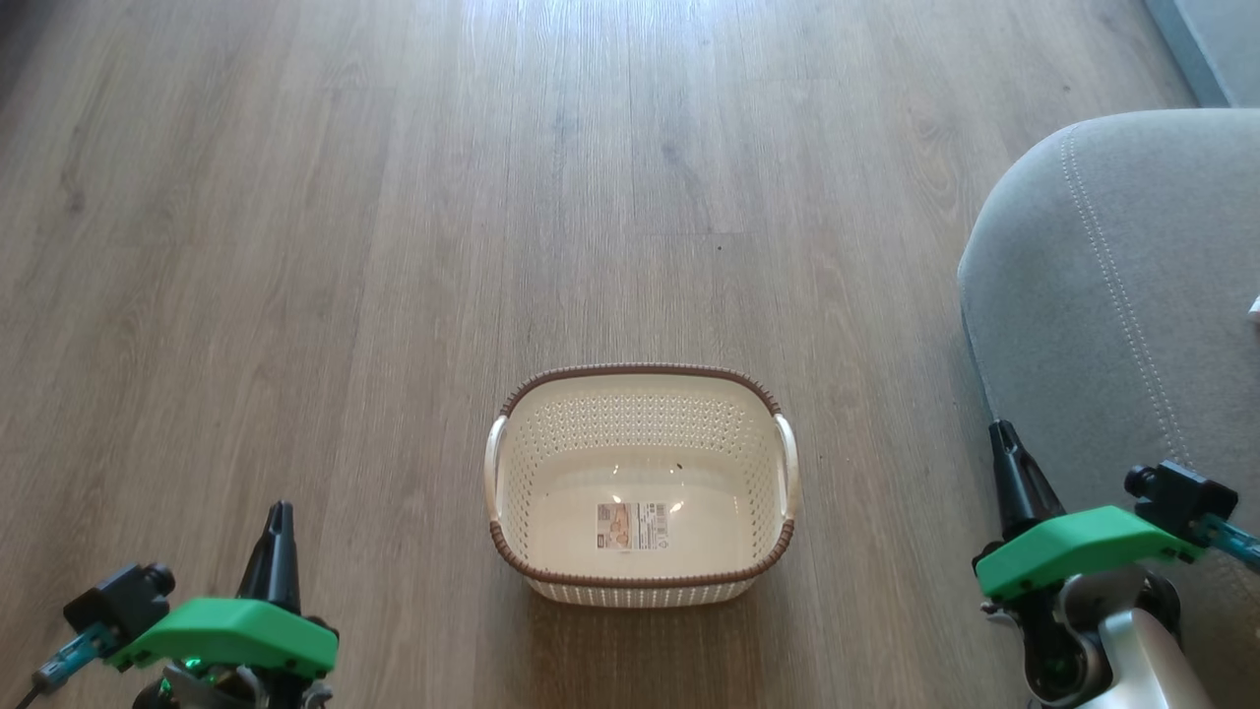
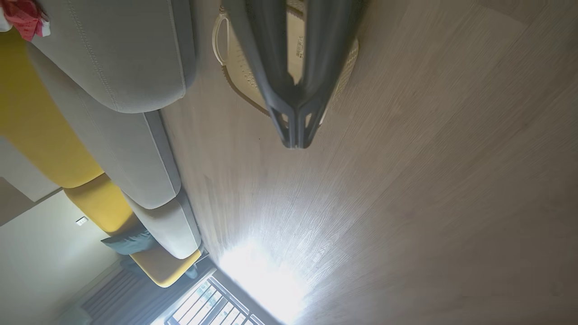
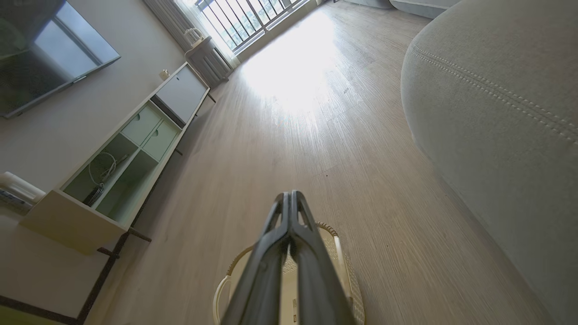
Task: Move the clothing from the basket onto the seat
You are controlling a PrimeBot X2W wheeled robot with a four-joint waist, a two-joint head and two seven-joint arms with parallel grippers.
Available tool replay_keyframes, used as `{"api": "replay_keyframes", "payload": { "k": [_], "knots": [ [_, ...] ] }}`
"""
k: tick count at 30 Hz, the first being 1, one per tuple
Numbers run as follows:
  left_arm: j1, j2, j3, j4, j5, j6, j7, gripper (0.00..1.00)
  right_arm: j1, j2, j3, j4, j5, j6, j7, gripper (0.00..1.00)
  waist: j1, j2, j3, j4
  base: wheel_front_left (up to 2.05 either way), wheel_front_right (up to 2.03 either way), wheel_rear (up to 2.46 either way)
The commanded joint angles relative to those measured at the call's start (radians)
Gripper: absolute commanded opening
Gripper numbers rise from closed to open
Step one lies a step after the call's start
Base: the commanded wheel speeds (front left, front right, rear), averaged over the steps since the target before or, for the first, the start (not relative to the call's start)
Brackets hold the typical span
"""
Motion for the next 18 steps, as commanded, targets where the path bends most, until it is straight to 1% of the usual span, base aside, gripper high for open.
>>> {"api": "replay_keyframes", "payload": {
  "k": [1, 18],
  "knots": [
    [-0.048, 0.009, 0.008, -0.040, -0.031, -0.004, 0.007, 0.00, -0.025, 0.002, 0.000, -0.041, 0.033, 0.000, 0.006, 0.00, 0.0000, 0.0000, 0.000, 0.000, 0.00, 0.00, 0.00],
    [-0.053, 0.011, 0.006, -0.059, -0.227, -0.005, 0.056, 0.00, -0.015, 0.006, -0.019, -0.073, 0.232, 0.000, 0.056, 0.00, 0.0000, 0.0000, -0.002, -0.006, 0.00, 0.00, 0.00]
  ]
}}
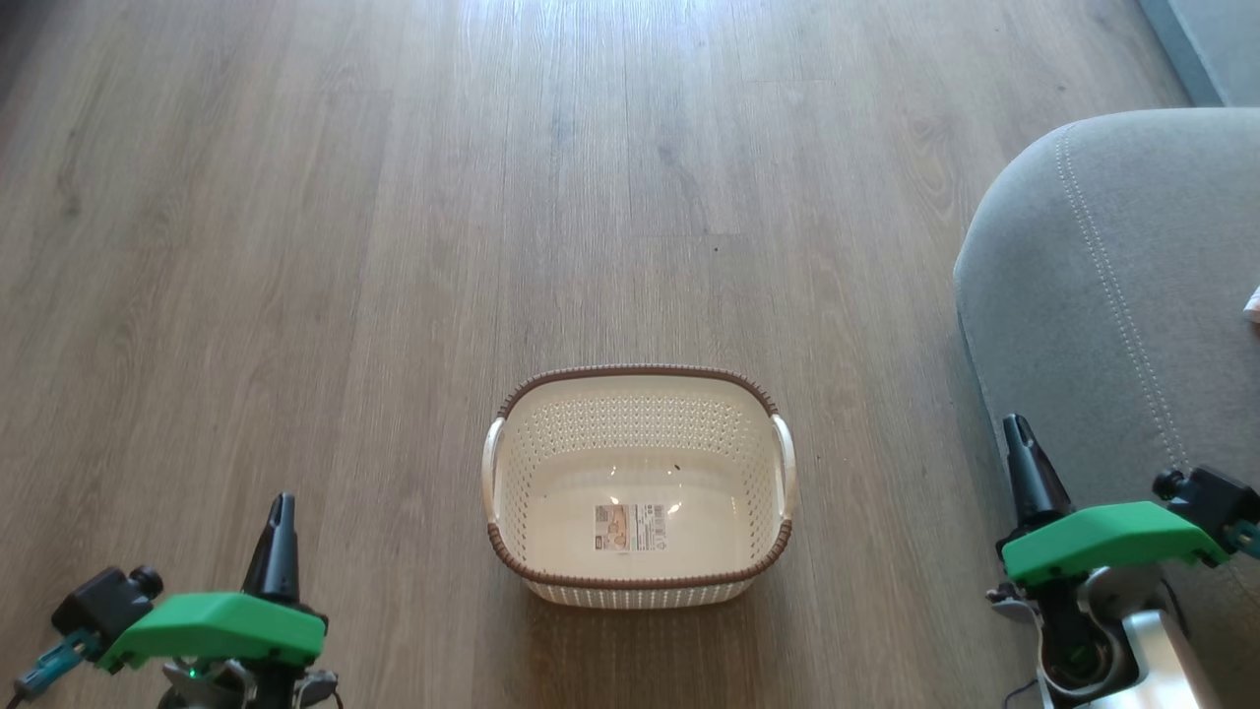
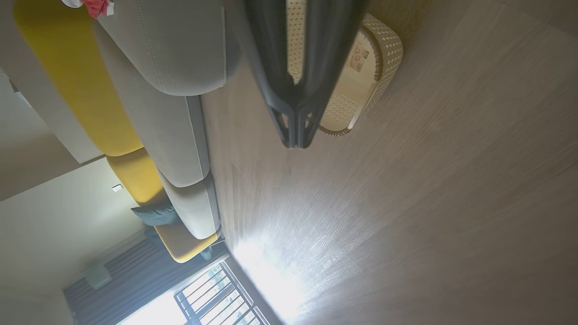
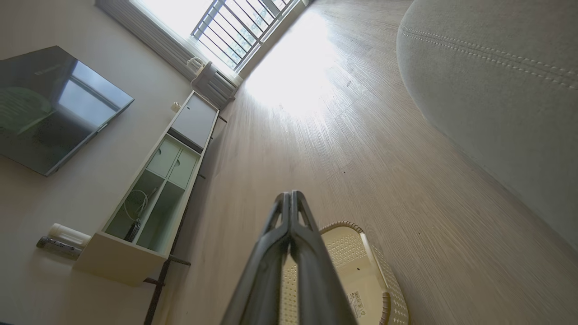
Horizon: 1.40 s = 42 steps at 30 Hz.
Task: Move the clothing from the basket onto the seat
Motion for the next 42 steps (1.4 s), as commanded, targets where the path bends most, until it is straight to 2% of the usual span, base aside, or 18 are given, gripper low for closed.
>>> {"api": "replay_keyframes", "payload": {
  "k": [1, 42],
  "knots": [
    [-0.051, 0.011, 0.013, -0.039, -0.032, -0.005, 0.008, 0.00, -0.017, 0.003, 0.004, -0.044, 0.033, 0.000, 0.007, 0.00, 0.0000, 0.0000, 0.000, 0.000, 0.00, 0.00, 0.00],
    [-0.064, 0.015, 0.008, -0.083, -0.491, -0.009, 0.124, 0.00, 0.008, 0.011, -0.040, -0.118, 0.502, 0.000, 0.124, 0.00, 0.0000, 0.0000, -0.005, -0.013, 0.00, 0.00, 0.00]
  ]
}}
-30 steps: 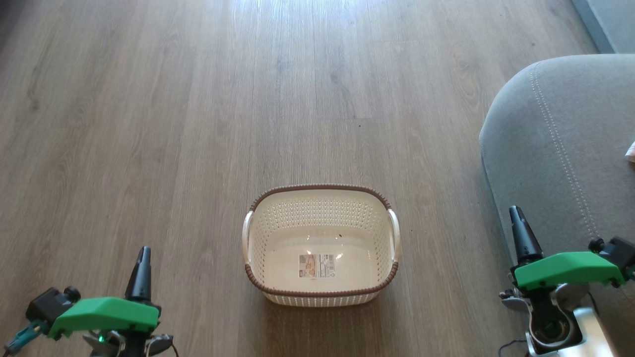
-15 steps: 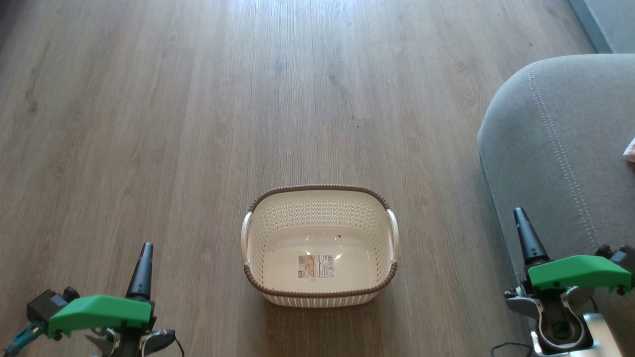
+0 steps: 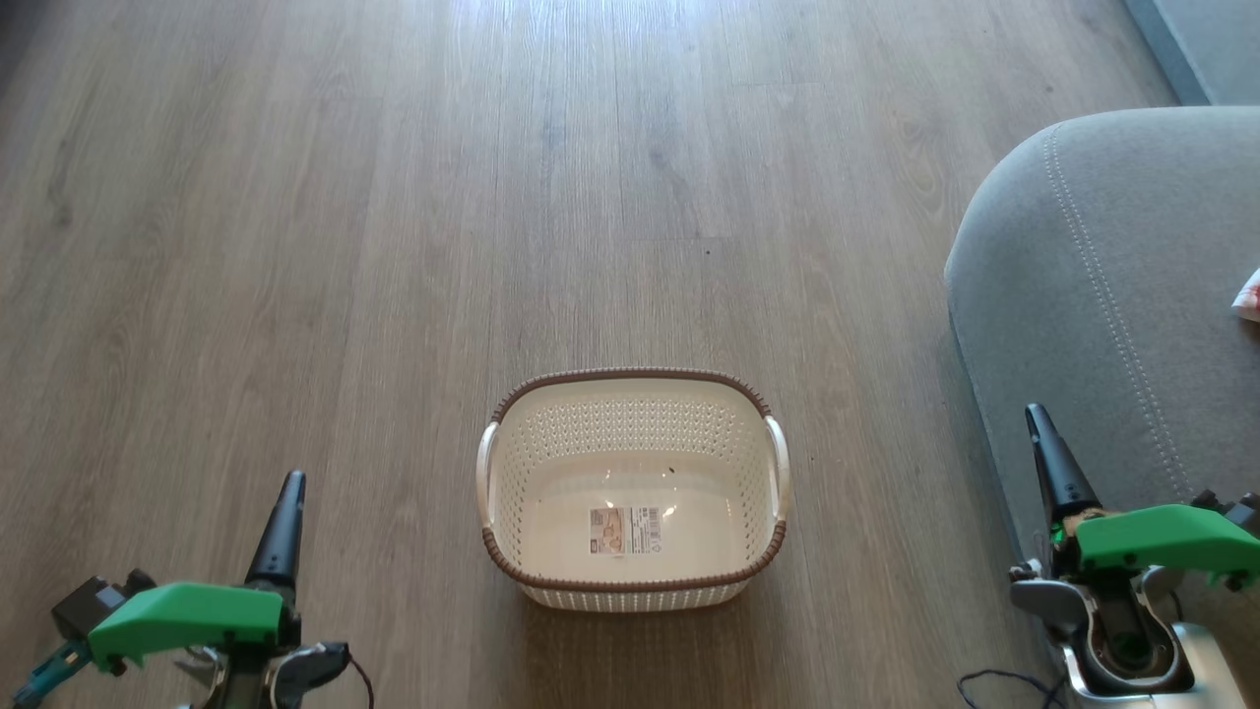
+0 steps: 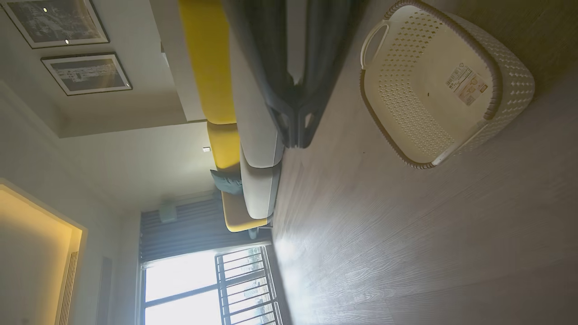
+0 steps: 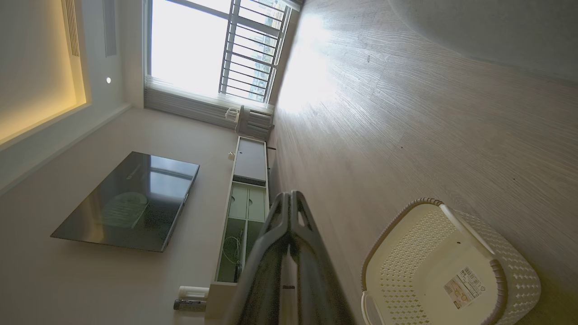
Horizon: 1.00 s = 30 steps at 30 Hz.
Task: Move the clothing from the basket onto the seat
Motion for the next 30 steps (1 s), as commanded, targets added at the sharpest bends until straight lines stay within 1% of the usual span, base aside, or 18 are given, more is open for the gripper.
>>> {"api": "replay_keyframes", "payload": {
  "k": [1, 13, 21, 30],
  "knots": [
    [-0.055, 0.014, 0.020, -0.040, -0.034, -0.008, 0.012, 0.00, -0.012, 0.001, 0.010, -0.044, 0.036, 0.000, 0.009, 0.00, 0.0000, 0.0000, 0.000, 0.000, 0.00, 0.00, 0.00],
    [-0.059, 0.016, 0.018, -0.055, -0.183, -0.009, 0.049, 0.00, -0.004, 0.003, -0.004, -0.068, 0.189, 0.000, 0.047, 0.00, 0.0000, 0.0000, -0.002, -0.004, 0.00, 0.00, 0.00],
    [-0.062, 0.016, 0.018, -0.062, -0.261, -0.010, 0.069, 0.00, 0.000, 0.005, -0.012, -0.081, 0.268, 0.000, 0.067, 0.00, 0.0000, 0.0000, -0.003, -0.007, 0.00, 0.00, 0.00],
    [-0.062, 0.016, 0.018, -0.062, -0.261, -0.010, 0.069, 0.00, 0.000, 0.005, -0.012, -0.081, 0.269, 0.000, 0.067, 0.00, 0.0000, 0.0000, -0.003, -0.007, 0.00, 0.00, 0.00]
  ]
}}
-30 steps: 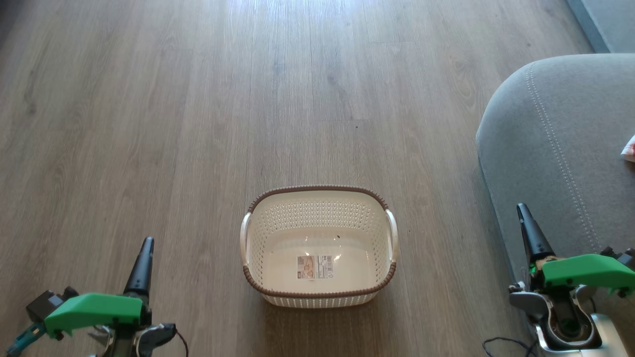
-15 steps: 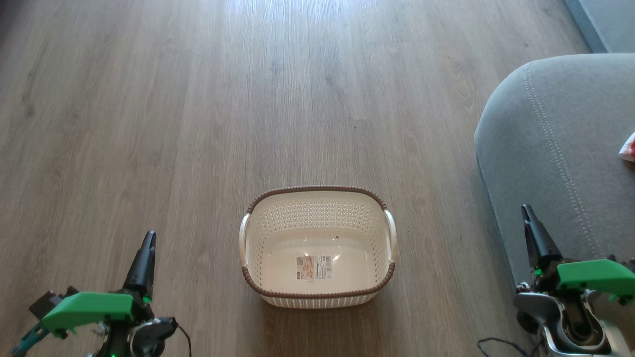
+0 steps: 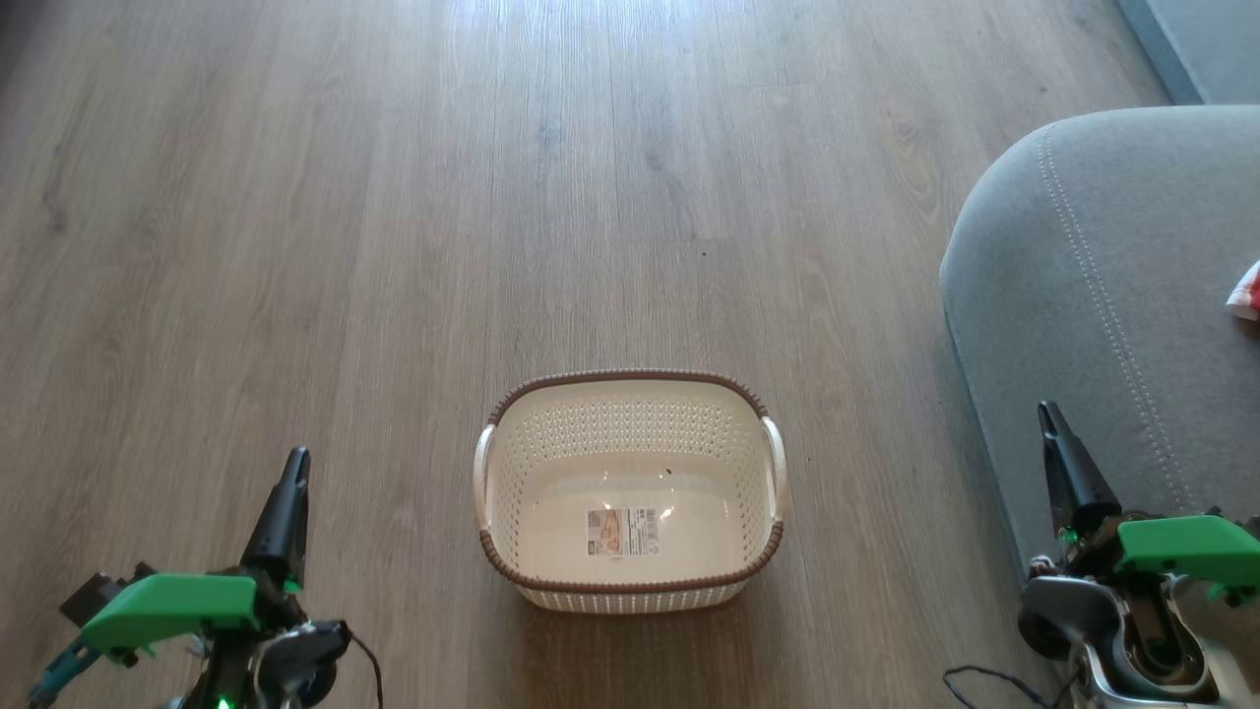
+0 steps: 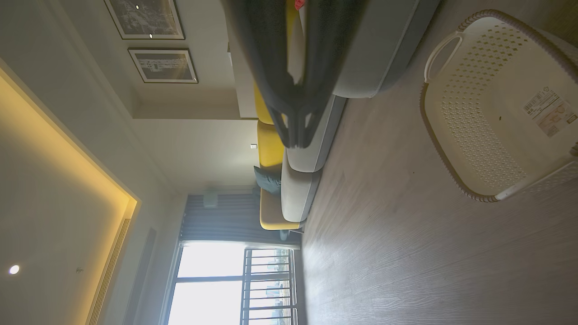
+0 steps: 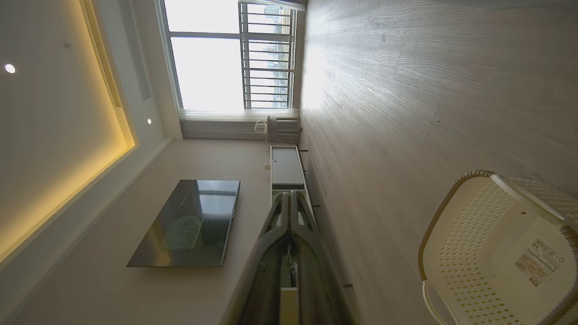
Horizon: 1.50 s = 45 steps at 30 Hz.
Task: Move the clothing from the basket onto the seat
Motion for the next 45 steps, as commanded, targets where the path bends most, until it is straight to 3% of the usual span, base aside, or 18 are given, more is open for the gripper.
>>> {"api": "replay_keyframes", "payload": {
  "k": [1, 45],
  "knots": [
    [-0.048, 0.015, 0.025, -0.034, -0.006, -0.009, 0.008, 0.00, -0.020, 0.000, 0.017, -0.039, 0.006, 0.000, 0.005, 0.00, 0.0000, 0.0000, 0.000, 0.000, 0.00, 0.00, 0.00],
    [-0.048, 0.015, 0.025, -0.034, -0.006, -0.009, 0.007, 0.00, -0.020, 0.000, 0.017, -0.039, 0.006, 0.000, 0.005, 0.00, 0.0000, 0.0000, 0.000, 0.000, 0.00, 0.00, 0.00]
  ]
}}
